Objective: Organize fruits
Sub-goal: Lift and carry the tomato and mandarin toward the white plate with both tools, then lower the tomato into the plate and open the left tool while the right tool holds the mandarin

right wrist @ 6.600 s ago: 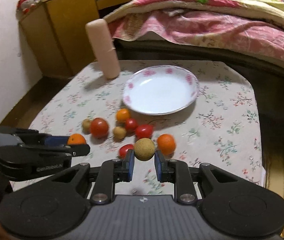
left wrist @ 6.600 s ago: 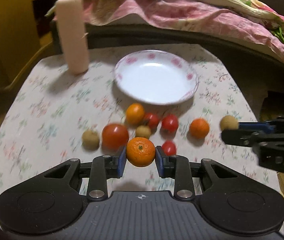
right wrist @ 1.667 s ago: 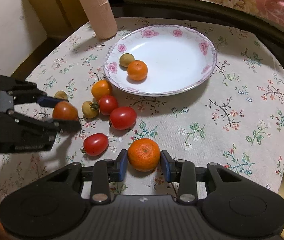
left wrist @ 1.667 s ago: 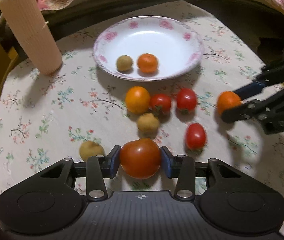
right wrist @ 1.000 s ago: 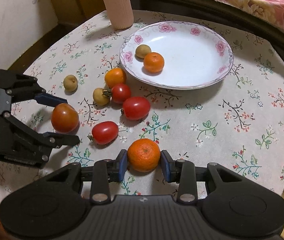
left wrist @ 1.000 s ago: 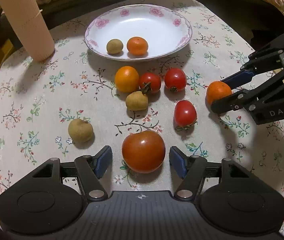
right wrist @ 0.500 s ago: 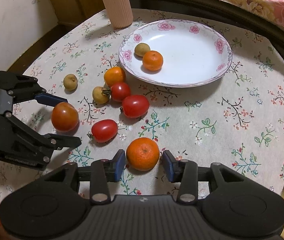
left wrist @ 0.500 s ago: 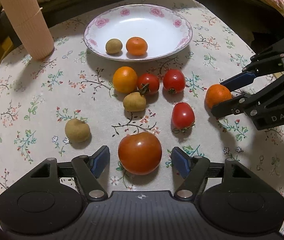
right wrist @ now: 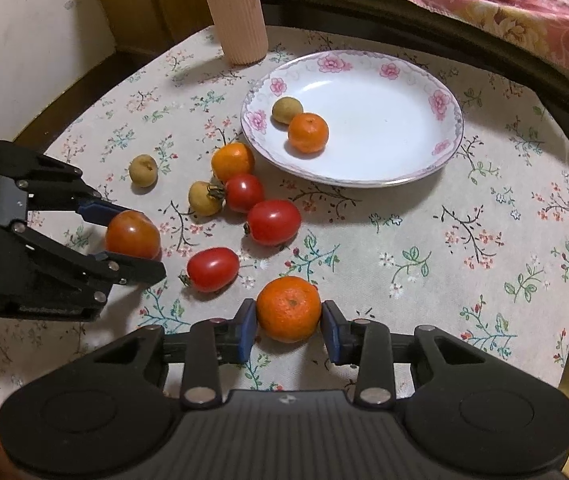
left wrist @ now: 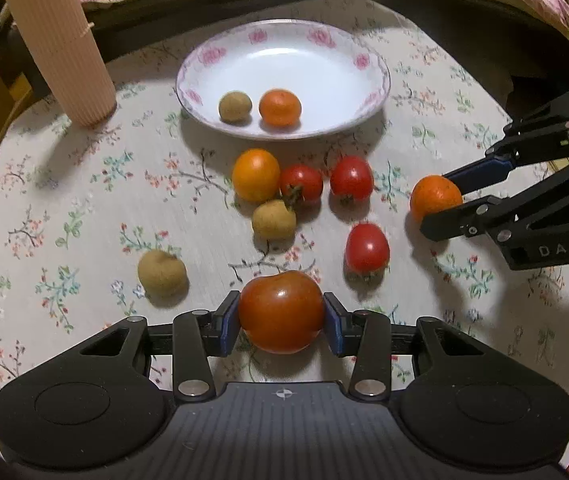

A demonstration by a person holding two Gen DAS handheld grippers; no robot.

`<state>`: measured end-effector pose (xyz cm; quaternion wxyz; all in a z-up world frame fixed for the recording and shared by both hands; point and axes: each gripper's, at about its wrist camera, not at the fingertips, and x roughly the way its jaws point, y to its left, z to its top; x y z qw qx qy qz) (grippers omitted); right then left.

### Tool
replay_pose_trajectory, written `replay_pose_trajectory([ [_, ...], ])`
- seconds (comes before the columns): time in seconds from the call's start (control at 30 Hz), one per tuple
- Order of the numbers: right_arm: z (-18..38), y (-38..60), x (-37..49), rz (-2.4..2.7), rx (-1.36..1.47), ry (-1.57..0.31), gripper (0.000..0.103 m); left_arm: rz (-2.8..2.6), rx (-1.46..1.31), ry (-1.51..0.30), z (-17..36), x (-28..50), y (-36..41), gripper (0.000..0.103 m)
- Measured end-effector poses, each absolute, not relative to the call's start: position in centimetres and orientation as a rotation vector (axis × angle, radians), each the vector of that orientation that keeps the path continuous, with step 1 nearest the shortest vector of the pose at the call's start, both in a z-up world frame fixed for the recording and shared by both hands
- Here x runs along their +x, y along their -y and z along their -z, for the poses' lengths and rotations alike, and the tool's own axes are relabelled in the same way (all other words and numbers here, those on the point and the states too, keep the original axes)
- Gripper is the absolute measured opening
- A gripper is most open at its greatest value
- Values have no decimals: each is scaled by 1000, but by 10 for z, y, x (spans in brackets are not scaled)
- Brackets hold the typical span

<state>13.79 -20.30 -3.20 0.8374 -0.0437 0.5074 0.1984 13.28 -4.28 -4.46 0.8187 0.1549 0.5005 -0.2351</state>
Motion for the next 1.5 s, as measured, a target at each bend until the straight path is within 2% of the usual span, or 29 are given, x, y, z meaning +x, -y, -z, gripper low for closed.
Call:
replay_pose_trajectory([
  [1.5,-8,215,191,-256,26,-911,36,407,257,-924,1,200,83,49],
])
